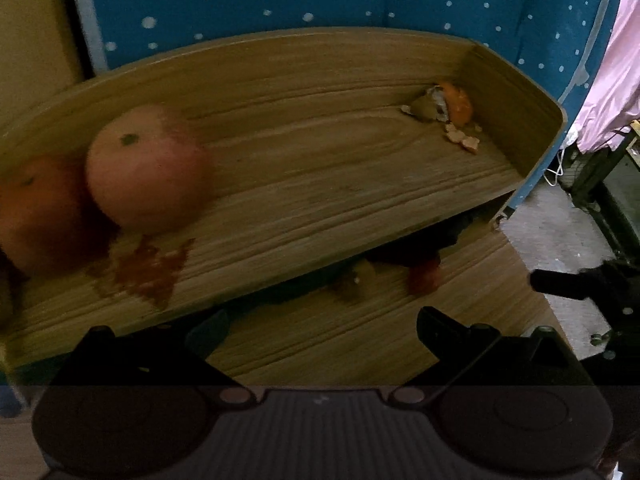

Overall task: Organize fruits
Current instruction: 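Grasp a small red tomato with right tool while left tool grasps a brown kiwi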

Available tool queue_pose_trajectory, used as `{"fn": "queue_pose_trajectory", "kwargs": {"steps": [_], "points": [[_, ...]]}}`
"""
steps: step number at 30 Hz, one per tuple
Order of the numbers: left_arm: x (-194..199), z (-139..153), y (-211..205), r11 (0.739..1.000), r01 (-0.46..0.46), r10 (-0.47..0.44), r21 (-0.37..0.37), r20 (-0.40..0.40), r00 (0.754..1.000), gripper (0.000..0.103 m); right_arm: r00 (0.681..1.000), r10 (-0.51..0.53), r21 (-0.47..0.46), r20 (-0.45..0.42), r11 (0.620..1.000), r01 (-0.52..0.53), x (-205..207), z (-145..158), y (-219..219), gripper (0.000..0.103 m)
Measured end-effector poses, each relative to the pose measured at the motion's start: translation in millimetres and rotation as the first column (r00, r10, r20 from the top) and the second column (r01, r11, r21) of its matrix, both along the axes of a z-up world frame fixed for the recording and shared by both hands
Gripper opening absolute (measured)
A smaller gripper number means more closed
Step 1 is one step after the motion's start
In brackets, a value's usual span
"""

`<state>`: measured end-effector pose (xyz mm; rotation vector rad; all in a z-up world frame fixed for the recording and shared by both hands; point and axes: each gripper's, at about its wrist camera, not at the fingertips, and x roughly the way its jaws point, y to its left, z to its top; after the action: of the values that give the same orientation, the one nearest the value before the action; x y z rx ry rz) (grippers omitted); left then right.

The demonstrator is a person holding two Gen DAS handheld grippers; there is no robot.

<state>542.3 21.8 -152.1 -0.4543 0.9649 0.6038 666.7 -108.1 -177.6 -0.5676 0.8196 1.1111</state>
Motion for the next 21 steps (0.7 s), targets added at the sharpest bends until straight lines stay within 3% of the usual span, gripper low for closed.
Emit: {"fn": "queue_pose_trajectory", "kwargs": {"steps": [4, 17, 19, 21], "points": [[8, -4, -1, 1.000, 0.012, -0.012, -0.010, 0.025, 1.000, 0.101, 0.999, 0.044, 0.003, 0.014, 0.999, -0.044, 0, -7, 3, 0.082], [33, -20, -3, 1.000, 0.012, -0.011, -0.020, 0.028, 1.000, 0.064, 0.989, 0.144, 0.016, 0.033, 0.989, -0.145, 8, -15, 21, 0.055], [36, -21, -3, 1.000, 0.007, -0.007, -0.022, 0.022, 1.000, 0.059, 0.987, 0.156, 0.007, 0.031, 0.988, -0.156, 9, -16, 25, 0.046], [38, -22, -2, 1.000, 0.004, -0.004, -0.023, 0.018, 1.000, 0.058, 0.985, 0.167, 0.001, 0.033, 0.986, -0.168, 10, -18, 29, 0.044]]}}
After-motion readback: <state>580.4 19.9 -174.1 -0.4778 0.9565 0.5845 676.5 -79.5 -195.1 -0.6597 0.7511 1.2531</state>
